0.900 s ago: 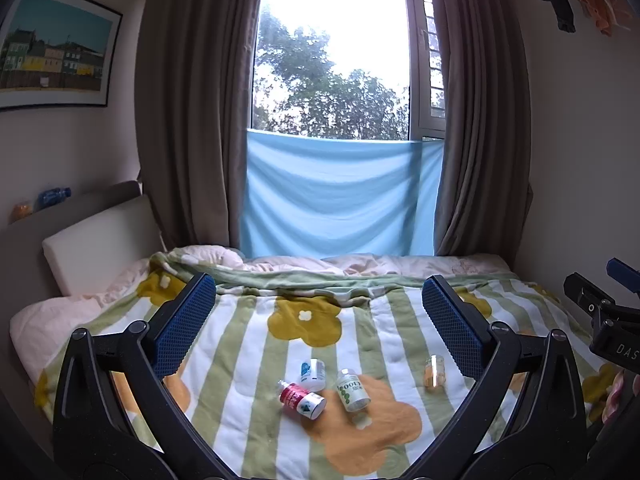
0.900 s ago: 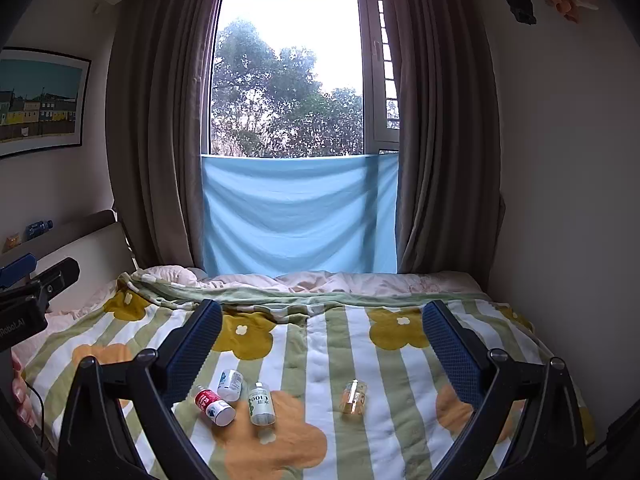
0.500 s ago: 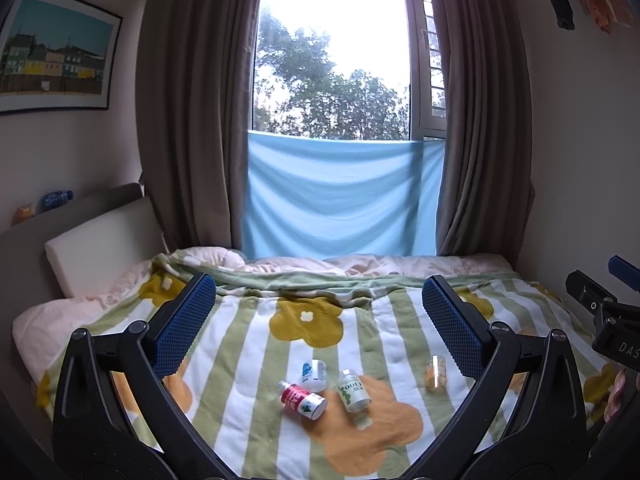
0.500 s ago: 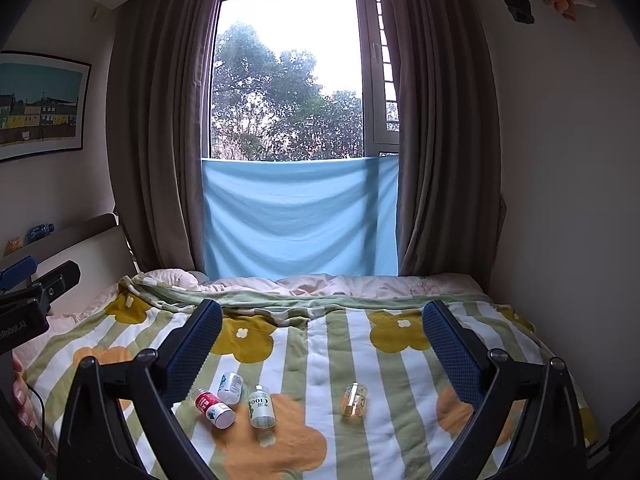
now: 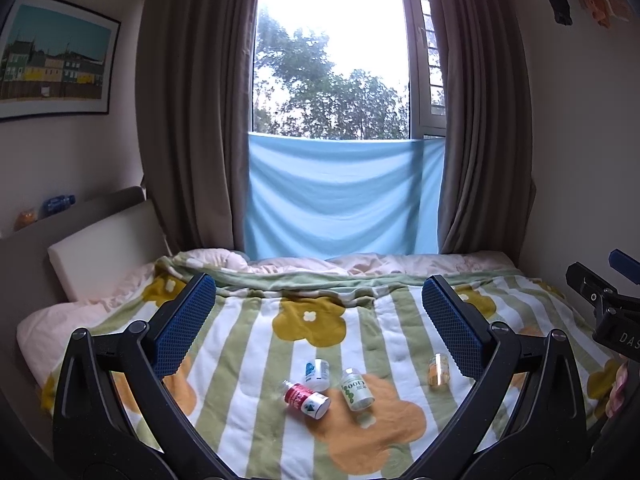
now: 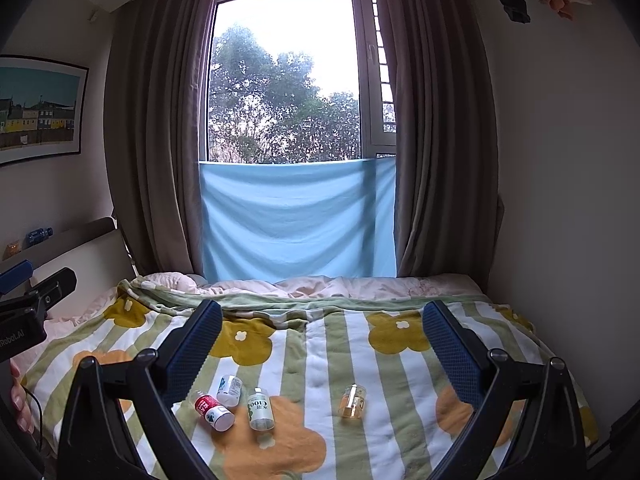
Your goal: Flip cup upside down
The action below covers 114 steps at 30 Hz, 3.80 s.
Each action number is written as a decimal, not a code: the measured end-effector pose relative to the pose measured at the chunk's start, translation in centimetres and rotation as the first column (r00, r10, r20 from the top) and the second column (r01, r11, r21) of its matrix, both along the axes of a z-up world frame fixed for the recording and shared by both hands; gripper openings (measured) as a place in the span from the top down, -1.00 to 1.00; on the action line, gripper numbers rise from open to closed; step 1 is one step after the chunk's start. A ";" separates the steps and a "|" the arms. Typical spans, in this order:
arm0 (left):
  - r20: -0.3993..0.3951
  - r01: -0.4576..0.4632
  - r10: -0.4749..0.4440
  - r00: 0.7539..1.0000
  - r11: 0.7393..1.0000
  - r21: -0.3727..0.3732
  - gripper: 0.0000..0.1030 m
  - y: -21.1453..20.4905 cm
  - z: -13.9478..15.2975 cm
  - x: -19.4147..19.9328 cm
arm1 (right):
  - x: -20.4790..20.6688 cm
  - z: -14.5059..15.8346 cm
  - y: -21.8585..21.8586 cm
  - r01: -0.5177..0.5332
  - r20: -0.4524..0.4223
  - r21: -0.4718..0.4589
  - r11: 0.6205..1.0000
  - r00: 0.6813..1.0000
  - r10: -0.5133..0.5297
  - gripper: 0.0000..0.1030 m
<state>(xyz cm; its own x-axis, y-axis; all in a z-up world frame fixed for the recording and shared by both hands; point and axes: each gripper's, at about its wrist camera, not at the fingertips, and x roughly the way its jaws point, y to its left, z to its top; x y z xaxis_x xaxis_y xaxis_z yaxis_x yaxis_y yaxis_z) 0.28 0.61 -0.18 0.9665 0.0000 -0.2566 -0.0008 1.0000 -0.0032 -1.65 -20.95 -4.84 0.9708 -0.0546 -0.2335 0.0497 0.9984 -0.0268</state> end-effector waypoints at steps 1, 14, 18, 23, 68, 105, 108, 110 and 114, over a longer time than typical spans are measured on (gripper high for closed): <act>0.000 0.000 0.000 1.000 1.000 0.000 -0.99 -0.1 -0.1 0.0 | 0.0 0.0 0.0 0.000 0.001 0.000 1.000 1.000 0.000 -0.94; -0.007 0.002 -0.002 1.000 1.000 -0.011 -1.00 0.1 -0.1 0.2 | 0.3 0.4 0.2 0.004 -0.004 -0.006 1.000 1.000 -0.004 -0.94; -0.007 0.001 -0.001 1.000 1.000 -0.012 -1.00 0.0 -0.1 0.2 | 0.3 0.3 0.2 0.004 -0.003 -0.006 1.000 1.000 -0.004 -0.94; -0.007 0.001 -0.001 1.000 1.000 -0.013 -0.99 0.0 -0.2 0.2 | 0.2 0.1 0.0 0.002 -0.003 -0.005 1.000 1.000 -0.002 -0.94; -0.717 -0.136 0.012 0.697 0.984 -0.116 -0.99 6.4 -22.7 20.2 | 23.2 -16.6 2.6 -0.182 -0.581 0.121 0.976 0.784 0.219 -0.94; -0.867 -0.175 -0.027 0.497 0.976 -0.131 -0.99 7.1 -39.8 20.8 | 36.6 -40.1 8.7 -0.195 -0.836 0.265 0.944 0.442 0.325 -0.12; -0.862 -0.178 -0.028 0.506 0.975 -0.136 -0.99 7.1 -39.0 20.2 | 34.6 -38.9 8.2 -0.200 -0.829 0.272 0.941 0.447 0.335 -0.12; -0.859 -0.182 -0.026 0.511 0.974 -0.138 -0.99 7.1 -38.6 19.7 | 33.0 -38.2 7.7 -0.196 -0.827 0.279 0.940 0.448 0.339 -0.12; -0.852 -0.186 -0.034 0.522 0.971 -0.153 -0.99 7.0 -37.7 18.5 | 29.0 -37.5 6.4 -0.173 -0.830 0.286 0.942 0.447 0.334 -0.12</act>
<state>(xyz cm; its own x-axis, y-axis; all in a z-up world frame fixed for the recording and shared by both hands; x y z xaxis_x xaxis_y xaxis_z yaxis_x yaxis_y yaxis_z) 18.79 7.60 -37.88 0.2906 -0.0941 -0.9522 -0.1894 0.9698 -0.1536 27.36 -14.54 -42.33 0.2388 0.2695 -0.9329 -0.1744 0.9570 0.2318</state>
